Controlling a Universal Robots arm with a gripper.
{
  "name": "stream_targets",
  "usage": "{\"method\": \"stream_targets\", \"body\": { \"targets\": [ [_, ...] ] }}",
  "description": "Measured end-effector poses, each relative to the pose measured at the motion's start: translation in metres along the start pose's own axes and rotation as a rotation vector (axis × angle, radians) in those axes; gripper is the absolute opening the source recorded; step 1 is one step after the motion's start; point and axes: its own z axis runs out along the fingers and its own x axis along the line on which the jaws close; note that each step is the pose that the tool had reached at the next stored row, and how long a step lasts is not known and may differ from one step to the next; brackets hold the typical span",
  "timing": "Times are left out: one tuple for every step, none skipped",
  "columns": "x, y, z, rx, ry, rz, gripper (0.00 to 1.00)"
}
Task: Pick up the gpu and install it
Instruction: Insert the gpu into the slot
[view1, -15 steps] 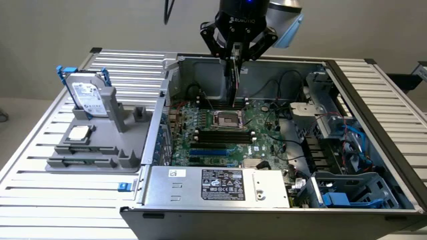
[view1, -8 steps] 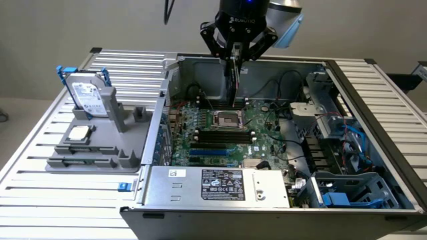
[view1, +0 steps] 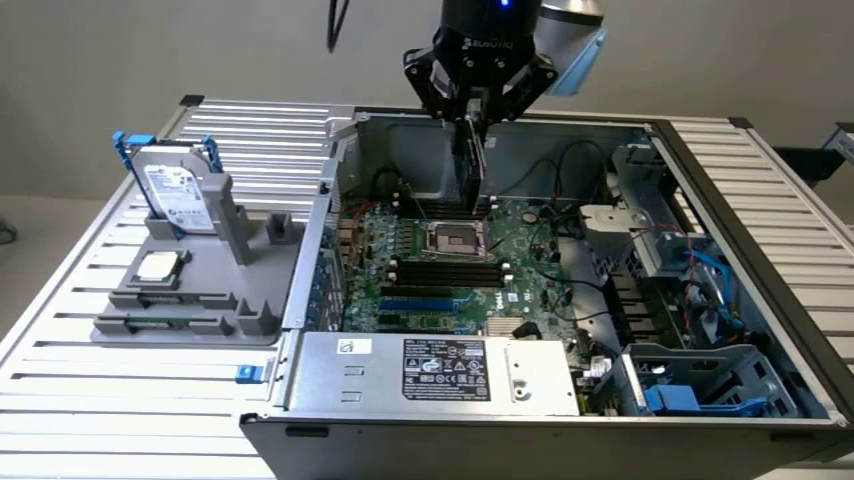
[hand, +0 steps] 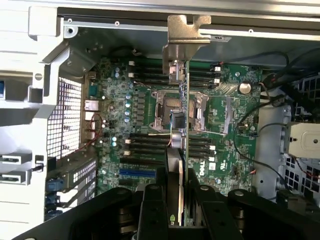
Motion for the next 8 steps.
{"method": "stream_targets", "body": {
  "targets": [
    [0.0000, 0.0000, 0.0007, 0.0004, 0.0009, -0.018, 0.27],
    [0.0000, -0.0001, 0.0015, 0.0007, 0.0019, -0.036, 0.27],
    [0.0000, -0.0001, 0.0024, 0.0010, 0.0029, -0.054, 0.27],
    [0.0000, -0.0002, 0.0034, 0.0013, 0.0038, -0.072, 0.27],
    [0.0000, -0.0002, 0.0044, 0.0018, 0.0049, -0.090, 0.27],
    [-0.0001, -0.0003, 0.0054, 0.0021, 0.0059, -0.108, 0.27],
    [-0.0001, -0.0003, 0.0064, 0.0025, 0.0069, -0.126, 0.27],
    [-0.0001, -0.0004, 0.0075, 0.0028, 0.0078, -0.145, 0.27]
  ]
}}
